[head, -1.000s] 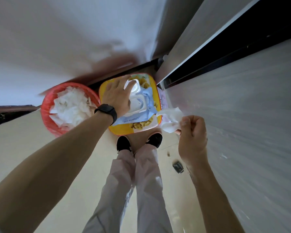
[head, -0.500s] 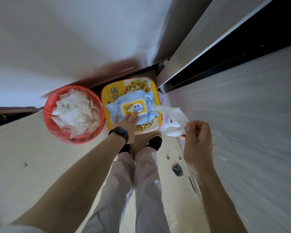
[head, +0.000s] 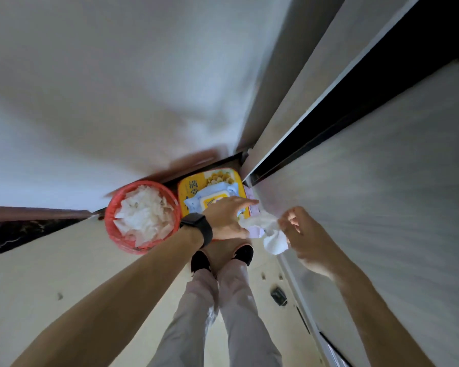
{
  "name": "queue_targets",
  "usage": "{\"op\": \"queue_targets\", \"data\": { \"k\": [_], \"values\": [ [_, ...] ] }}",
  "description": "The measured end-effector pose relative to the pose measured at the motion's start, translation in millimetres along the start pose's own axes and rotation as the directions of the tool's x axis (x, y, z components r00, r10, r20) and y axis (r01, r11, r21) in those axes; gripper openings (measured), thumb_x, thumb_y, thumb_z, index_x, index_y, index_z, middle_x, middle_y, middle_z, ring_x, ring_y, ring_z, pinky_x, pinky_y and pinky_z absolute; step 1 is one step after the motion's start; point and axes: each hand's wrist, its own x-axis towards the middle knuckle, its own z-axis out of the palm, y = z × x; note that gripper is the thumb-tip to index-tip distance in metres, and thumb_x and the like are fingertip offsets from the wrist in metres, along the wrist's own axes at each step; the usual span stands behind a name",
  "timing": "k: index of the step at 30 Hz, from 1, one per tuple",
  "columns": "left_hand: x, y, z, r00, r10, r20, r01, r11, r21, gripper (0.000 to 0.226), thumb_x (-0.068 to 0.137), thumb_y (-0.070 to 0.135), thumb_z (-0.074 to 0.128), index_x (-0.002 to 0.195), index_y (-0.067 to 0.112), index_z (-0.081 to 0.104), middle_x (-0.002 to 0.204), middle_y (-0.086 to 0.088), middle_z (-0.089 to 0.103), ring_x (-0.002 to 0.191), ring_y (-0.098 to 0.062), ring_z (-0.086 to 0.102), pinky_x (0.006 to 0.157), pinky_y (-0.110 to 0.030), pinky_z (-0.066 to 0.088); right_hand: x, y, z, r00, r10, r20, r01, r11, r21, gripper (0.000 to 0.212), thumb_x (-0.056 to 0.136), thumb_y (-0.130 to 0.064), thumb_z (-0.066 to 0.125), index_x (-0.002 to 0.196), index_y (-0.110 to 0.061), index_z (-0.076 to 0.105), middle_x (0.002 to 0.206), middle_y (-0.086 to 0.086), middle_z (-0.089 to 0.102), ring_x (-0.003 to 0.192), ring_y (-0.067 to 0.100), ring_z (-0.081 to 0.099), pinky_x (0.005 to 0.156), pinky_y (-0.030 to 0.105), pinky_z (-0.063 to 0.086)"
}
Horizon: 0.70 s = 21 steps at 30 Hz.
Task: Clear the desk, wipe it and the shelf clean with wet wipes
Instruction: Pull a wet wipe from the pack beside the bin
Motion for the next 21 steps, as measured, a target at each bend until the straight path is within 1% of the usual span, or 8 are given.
{"op": "queue_targets", "data": {
  "k": [2, 5, 9, 12, 14, 17, 19, 21],
  "values": [
    [-40, 30, -17, 0.998, 0.047, -0.039, -0.047, 0.999, 0.024, 0.048, 0.078, 0.043, 0.075, 0.122, 0.030, 0.063, 0.129, 0.009, 0.062, 0.121, -0.011, 0.053, 0.101, -0.036, 0.043, -34, -26, -18, 0.999, -0.041, 0.029, 0.042, 0.999, -0.026, 0.016, 0.103, -0.039, 0.043, 0.099, -0.025, 0.051, 0.088, -0.010, 0.059, 0.080, 0.010, 0.057, 0.071, 0.027, 0.041],
    [-101, 68, -33, 0.990, 0.027, -0.139, -0.032, 0.999, -0.040, 0.016, 0.085, 0.041, 0.070, 0.093, 0.027, 0.067, 0.101, 0.010, 0.069, 0.085, -0.002, 0.060, 0.081, -0.027, 0.045, -83, -59, -35, 0.995, -0.100, 0.000, 0.100, 0.995, 0.002, 0.012, 0.103, -0.037, 0.045, 0.095, -0.030, 0.051, 0.097, -0.007, 0.062, 0.086, 0.012, 0.060, 0.077, 0.029, 0.045],
    [-178, 107, -56, 0.961, -0.085, -0.262, -0.014, 0.935, -0.355, 0.006, 0.086, 0.031, 0.070, 0.086, 0.028, 0.066, 0.091, 0.011, 0.068, 0.075, 0.005, 0.059, 0.070, -0.010, 0.042, -131, -96, -36, 0.965, -0.210, -0.157, 0.203, 0.978, -0.056, 0.014, 0.102, -0.026, 0.050, 0.089, -0.032, 0.048, 0.093, -0.009, 0.062, 0.083, 0.009, 0.058, 0.070, 0.015, 0.041],
    [-223, 124, -75, 0.946, -0.099, -0.308, -0.083, 0.846, -0.526, 0.016, 0.066, 0.034, 0.077, 0.076, 0.032, 0.064, 0.077, 0.009, 0.066, 0.076, -0.008, 0.060, 0.083, -0.035, 0.051, -153, -116, -32, 0.895, -0.372, -0.246, 0.323, 0.921, -0.218, 0.012, 0.101, -0.019, 0.049, 0.094, -0.028, 0.053, 0.089, -0.010, 0.060, 0.080, 0.011, 0.056, 0.070, 0.022, 0.042],
    [-250, 131, -85, 0.938, -0.085, -0.337, -0.133, 0.809, -0.573, 0.019, 0.062, 0.028, 0.079, 0.071, 0.028, 0.063, 0.094, -0.013, 0.071, 0.084, -0.018, 0.061, 0.084, -0.046, 0.051, -160, -128, -30, 0.831, -0.486, -0.269, 0.403, 0.861, -0.311, 0.009, 0.101, -0.018, 0.047, 0.102, -0.020, 0.056, 0.097, -0.004, 0.061, 0.085, 0.015, 0.055, 0.075, 0.031, 0.042],
    [-290, 151, -90, 0.914, -0.118, -0.388, -0.180, 0.740, -0.648, 0.021, 0.080, 0.002, 0.075, 0.078, 0.017, 0.060, 0.093, -0.016, 0.069, 0.075, -0.018, 0.062, 0.065, -0.024, 0.048, -167, -144, -28, 0.712, -0.612, -0.344, 0.497, 0.786, -0.369, 0.017, 0.102, -0.022, 0.049, 0.115, -0.017, 0.058, 0.108, -0.006, 0.060, 0.093, 0.010, 0.053, 0.081, 0.028, 0.041],
    [-315, 164, -83, 0.908, -0.140, -0.395, -0.196, 0.690, -0.697, 0.015, 0.085, 0.004, 0.070, 0.095, 0.011, 0.064, 0.085, -0.006, 0.064, 0.067, -0.019, 0.057, 0.057, -0.022, 0.043, -177, -144, -19, 0.693, -0.547, -0.470, 0.502, 0.833, -0.230, 0.020, 0.100, -0.027, 0.052, 0.118, -0.020, 0.056, 0.108, -0.009, 0.062, 0.097, 0.010, 0.057, 0.085, 0.028, 0.043],
    [-335, 168, -68, 0.892, -0.203, -0.405, -0.216, 0.596, -0.774, 0.028, 0.079, 0.012, 0.070, 0.106, 0.021, 0.069, 0.092, -0.007, 0.063, 0.075, -0.024, 0.055, 0.064, -0.031, 0.043, -191, -129, -2, 0.817, -0.311, -0.485, 0.420, 0.898, 0.132, 0.018, 0.097, -0.039, 0.056, 0.104, -0.023, 0.059, 0.098, -0.008, 0.064, 0.095, 0.017, 0.062, 0.081, 0.029, 0.043]
  ]
}}
